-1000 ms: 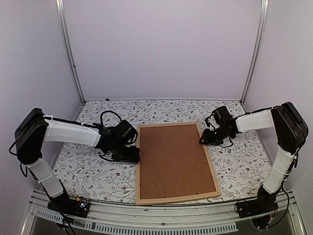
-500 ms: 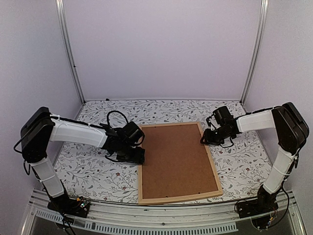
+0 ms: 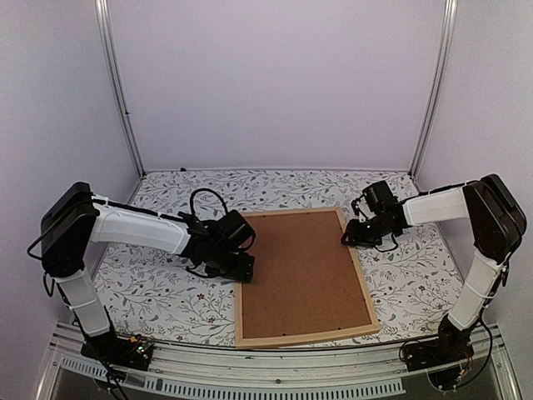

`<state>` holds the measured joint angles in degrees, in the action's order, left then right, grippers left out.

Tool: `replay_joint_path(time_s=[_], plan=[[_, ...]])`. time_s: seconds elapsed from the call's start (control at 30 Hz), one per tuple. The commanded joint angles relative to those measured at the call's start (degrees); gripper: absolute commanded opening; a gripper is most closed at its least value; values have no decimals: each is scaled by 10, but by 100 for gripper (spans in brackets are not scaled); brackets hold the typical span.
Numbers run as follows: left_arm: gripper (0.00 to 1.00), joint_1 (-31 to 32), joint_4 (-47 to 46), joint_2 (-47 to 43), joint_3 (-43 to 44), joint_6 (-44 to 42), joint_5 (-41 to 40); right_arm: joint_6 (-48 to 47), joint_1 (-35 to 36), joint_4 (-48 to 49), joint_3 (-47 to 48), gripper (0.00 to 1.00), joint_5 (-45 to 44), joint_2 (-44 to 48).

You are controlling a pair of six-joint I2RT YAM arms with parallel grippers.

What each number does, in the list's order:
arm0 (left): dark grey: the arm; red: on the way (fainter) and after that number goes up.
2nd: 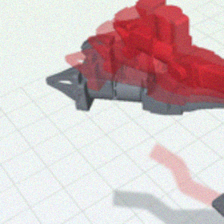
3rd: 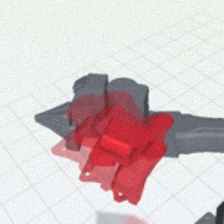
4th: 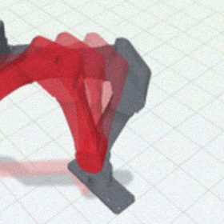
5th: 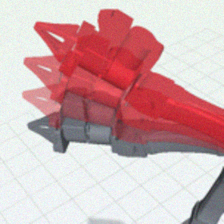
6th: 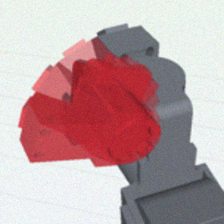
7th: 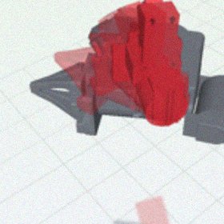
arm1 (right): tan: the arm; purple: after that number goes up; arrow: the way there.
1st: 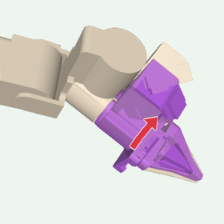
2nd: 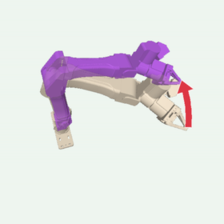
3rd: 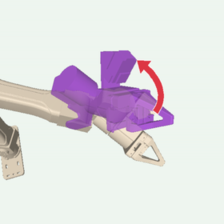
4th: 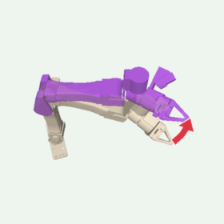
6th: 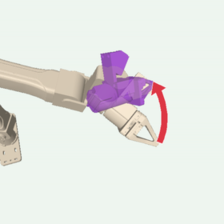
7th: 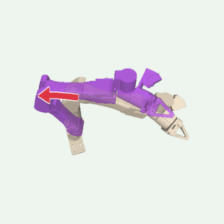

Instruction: Put the photo into the frame

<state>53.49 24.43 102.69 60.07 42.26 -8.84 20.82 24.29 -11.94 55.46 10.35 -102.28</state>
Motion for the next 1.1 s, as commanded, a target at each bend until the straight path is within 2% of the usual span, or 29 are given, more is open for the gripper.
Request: replay_joint_path(time_s=[0.0,0.2,0.3,0.5,1.07], plan=[[74,-2,-9,-38,-23,-21,15,-3,7,-64,-12,43,-8,10],[82,-39,-48,-79,-45,-38,40,-5,7,-107,6,64,-30,58],[88,-54,-56,-86,-45,-52,44,-5,7,-133,14,67,-43,91],[99,-77,-58,-88,-37,-76,41,-12,7,-190,7,64,-89,129],[100,-112,-76,-39,-20,-95,84,-11,27,-202,-34,54,-100,124]])
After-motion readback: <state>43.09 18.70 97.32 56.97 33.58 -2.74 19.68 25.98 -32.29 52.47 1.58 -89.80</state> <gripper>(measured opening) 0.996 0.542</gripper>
